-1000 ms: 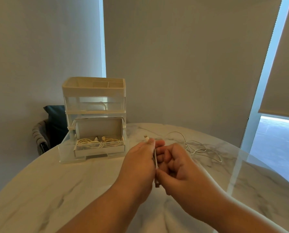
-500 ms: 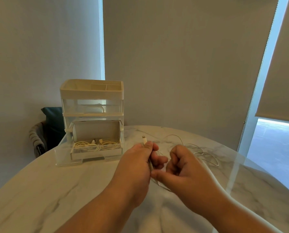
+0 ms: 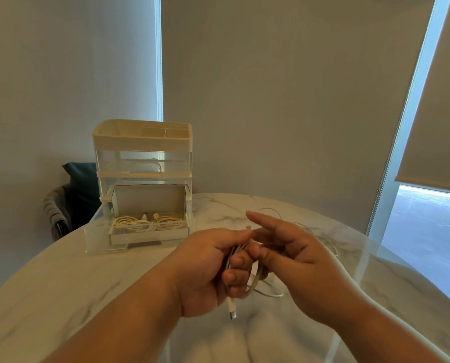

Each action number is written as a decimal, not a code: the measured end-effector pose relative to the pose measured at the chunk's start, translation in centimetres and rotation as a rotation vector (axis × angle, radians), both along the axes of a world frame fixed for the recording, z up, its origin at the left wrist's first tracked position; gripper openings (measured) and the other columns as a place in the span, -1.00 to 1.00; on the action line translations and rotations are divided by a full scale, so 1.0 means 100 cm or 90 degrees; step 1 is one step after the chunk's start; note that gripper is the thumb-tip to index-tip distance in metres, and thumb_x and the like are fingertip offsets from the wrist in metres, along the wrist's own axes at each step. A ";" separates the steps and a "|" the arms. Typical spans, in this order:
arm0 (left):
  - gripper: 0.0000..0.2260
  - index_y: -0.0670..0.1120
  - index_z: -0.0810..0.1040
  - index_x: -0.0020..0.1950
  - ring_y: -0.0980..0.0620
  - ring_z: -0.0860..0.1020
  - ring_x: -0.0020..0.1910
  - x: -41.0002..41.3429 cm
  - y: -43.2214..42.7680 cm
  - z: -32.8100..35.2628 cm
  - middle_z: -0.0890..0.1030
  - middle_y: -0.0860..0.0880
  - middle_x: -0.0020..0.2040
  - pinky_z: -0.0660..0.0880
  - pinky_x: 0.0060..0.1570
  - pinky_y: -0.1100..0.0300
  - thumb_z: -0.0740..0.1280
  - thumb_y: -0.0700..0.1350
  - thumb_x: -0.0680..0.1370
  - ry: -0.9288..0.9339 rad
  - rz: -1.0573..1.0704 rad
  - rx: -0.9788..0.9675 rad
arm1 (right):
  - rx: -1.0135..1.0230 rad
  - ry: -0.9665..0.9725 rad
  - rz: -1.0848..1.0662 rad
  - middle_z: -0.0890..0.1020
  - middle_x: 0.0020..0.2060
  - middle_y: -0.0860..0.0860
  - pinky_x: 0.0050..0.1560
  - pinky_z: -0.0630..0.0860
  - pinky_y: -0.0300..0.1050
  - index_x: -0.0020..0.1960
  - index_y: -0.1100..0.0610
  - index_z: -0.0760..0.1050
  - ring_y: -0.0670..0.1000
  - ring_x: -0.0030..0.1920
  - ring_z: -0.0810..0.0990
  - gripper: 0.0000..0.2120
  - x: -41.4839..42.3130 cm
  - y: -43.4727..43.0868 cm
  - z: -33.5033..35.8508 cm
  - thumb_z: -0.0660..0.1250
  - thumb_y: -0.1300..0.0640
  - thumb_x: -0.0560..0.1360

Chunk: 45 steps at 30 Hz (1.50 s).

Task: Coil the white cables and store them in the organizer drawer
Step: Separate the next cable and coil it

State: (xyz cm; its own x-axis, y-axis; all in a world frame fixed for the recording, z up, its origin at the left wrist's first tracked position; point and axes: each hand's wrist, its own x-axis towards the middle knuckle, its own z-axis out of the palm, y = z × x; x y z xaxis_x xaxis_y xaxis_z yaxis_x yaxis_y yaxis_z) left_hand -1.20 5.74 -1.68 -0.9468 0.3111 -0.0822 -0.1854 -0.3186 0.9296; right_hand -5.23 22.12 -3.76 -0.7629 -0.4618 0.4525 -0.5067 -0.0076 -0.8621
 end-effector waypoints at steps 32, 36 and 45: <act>-0.68 -0.19 0.56 -0.21 0.05 0.34 -0.53 -0.010 -0.001 -0.016 0.49 -0.08 -0.44 0.26 -0.47 0.22 0.19 -0.02 0.60 0.002 0.244 -0.295 | 0.233 0.071 -0.151 0.63 -0.25 -0.09 -0.12 0.58 0.01 -0.11 -0.08 0.53 -0.09 -0.26 0.56 -0.87 0.001 -0.016 -0.018 0.33 0.13 0.57; -0.88 -0.11 0.52 -0.01 -0.01 0.50 -0.34 -0.015 -0.012 -0.015 0.57 -0.09 -0.30 0.48 -0.27 0.02 0.32 -0.07 0.52 0.157 0.250 -0.373 | 0.193 0.059 -0.187 0.61 -0.27 0.00 -0.14 0.57 0.08 -0.11 -0.08 0.50 0.05 -0.22 0.57 -0.89 -0.002 -0.011 -0.014 0.30 0.08 0.59; -0.88 0.14 0.52 0.01 0.22 0.55 -0.24 -0.016 -0.002 -0.026 0.63 0.12 -0.21 0.52 -0.13 0.20 0.22 -0.05 0.65 0.323 0.300 -0.529 | 0.018 -0.085 -0.214 0.65 -0.32 -0.01 -0.15 0.61 0.05 -0.09 0.08 0.56 -0.01 -0.33 0.60 -0.88 -0.008 -0.010 -0.011 0.30 0.18 0.61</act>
State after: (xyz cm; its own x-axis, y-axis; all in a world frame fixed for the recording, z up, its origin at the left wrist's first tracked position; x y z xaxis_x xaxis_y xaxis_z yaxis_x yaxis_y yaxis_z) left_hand -2.79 5.50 -4.28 -0.9398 -0.0654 0.3353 0.2579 0.5078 0.8220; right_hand -5.98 21.15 -4.86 -0.9256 -0.1865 0.3293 -0.3599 0.1648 -0.9183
